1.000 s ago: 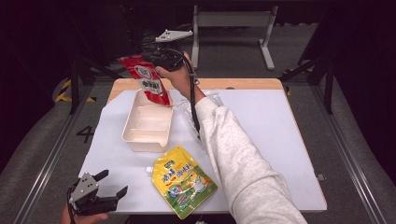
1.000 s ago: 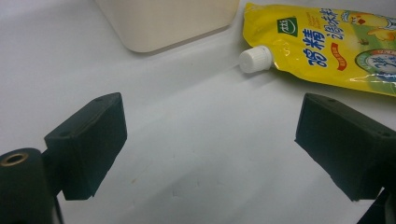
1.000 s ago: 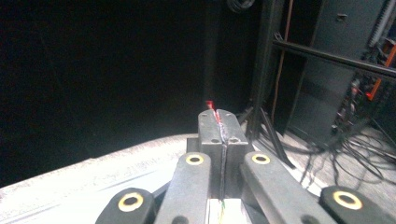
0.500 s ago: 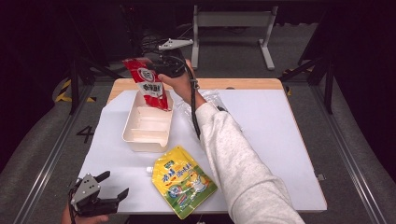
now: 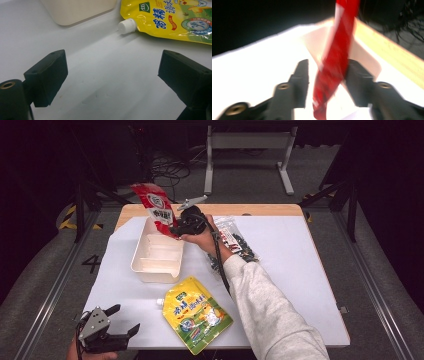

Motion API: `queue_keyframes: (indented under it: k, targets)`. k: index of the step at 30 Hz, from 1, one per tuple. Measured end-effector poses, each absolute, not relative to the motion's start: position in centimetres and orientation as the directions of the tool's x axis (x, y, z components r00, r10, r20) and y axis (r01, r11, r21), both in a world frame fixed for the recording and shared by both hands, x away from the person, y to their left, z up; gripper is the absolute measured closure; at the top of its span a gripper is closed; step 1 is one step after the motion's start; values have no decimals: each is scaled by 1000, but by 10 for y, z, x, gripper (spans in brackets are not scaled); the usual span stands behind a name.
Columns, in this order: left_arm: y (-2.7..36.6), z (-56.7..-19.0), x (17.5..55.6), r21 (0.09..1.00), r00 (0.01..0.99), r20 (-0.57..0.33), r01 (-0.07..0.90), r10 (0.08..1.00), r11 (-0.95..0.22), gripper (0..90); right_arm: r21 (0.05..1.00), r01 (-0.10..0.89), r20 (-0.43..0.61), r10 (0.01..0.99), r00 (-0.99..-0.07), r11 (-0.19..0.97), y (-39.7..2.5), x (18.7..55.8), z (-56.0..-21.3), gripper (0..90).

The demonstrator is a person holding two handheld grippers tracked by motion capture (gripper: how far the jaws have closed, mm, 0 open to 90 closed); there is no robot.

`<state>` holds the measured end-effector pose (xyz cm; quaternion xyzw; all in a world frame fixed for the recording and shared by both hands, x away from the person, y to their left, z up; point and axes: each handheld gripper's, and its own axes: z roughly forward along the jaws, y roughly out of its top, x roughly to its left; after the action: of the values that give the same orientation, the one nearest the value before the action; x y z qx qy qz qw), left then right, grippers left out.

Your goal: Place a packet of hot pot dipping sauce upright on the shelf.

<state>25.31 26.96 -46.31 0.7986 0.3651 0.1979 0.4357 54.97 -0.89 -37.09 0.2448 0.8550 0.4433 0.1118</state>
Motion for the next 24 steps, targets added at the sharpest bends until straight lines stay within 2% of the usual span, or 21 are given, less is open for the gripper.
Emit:
queue_keyframes:
  k: [3,9,11,14,20,21,22,23,24]
  targets:
    - [270,-463,254,842,653,-8,413,757,-347,96,805,316,4,528,-849,503,-7,550,-377,664]
    - [272,-464,255,841,657,-8,412,754,-351,96,813,317,-18,565,-825,488,-14,563,-386,687]
    - [272,-464,254,842,657,-12,412,753,-347,96,801,338,-4,569,-822,494,-16,569,-395,688]
    - [272,-464,254,844,660,-18,413,751,-343,96,828,370,68,578,-813,423,-19,572,-401,694]
    - [270,-464,256,838,669,-9,410,743,-360,95,829,388,98,579,-810,403,-18,574,-405,695]
    - [270,-465,256,840,669,-16,412,743,-353,95,826,393,103,577,-810,404,-18,574,-405,683]
    - [270,-464,256,841,667,-15,411,745,-352,95,820,396,104,573,-813,413,-18,574,-405,628]
    - [271,-464,256,841,669,-11,408,743,-355,94,803,401,90,576,-812,440,-18,574,-405,512]
    - [271,-464,256,842,669,-12,408,743,-354,94,786,416,79,593,-801,457,-18,573,-406,446]
